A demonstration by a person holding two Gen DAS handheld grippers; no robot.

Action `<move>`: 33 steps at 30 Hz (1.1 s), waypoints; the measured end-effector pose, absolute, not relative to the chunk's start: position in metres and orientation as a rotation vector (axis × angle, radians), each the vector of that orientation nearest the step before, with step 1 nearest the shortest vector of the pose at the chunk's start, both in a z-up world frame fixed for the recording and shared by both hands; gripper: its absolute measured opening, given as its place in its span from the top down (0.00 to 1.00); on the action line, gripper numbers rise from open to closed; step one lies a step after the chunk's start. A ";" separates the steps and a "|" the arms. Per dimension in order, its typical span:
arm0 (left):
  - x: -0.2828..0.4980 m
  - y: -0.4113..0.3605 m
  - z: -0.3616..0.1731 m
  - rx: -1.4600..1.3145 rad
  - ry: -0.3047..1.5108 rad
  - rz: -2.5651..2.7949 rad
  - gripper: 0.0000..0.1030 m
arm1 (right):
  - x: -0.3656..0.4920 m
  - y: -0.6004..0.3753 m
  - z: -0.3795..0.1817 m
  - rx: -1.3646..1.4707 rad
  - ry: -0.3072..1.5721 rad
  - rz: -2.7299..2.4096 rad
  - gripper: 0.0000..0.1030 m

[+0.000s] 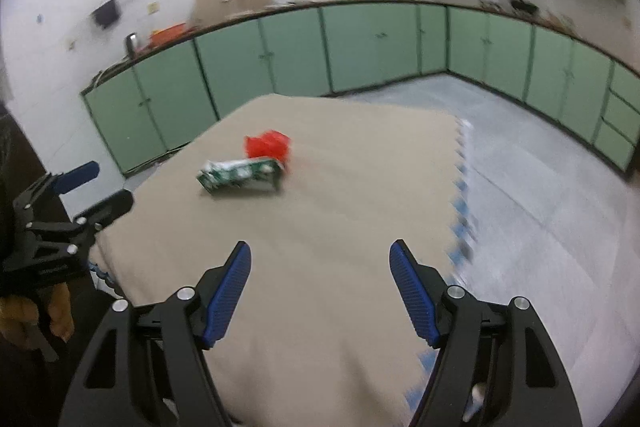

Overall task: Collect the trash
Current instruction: 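Return to the table and grasp the green-white milk carton with the left gripper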

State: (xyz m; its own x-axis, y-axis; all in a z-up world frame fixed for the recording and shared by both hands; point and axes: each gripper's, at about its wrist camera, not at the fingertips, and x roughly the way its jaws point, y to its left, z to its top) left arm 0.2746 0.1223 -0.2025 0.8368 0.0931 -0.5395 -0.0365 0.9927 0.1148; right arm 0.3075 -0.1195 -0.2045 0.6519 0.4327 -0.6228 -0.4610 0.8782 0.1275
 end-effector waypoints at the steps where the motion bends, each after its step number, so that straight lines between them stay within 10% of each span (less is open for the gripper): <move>1: 0.281 0.127 -0.205 0.103 0.578 0.066 0.08 | 0.314 -0.113 -0.204 -0.046 0.692 0.515 0.31; 25: 0.408 0.166 -0.291 0.236 0.731 0.054 0.10 | 0.425 -0.042 -0.257 -0.048 0.741 0.561 0.31; 26: 0.408 0.167 -0.292 0.239 0.731 0.054 0.15 | 0.426 -0.041 -0.258 -0.049 0.742 0.561 0.31; 28: 0.411 0.170 -0.293 0.228 0.754 0.061 0.58 | 0.428 -0.040 -0.259 -0.052 0.745 0.561 0.31; 33: 0.403 0.181 -0.286 0.159 0.732 0.043 0.65 | 0.428 -0.036 -0.260 -0.059 0.744 0.568 0.31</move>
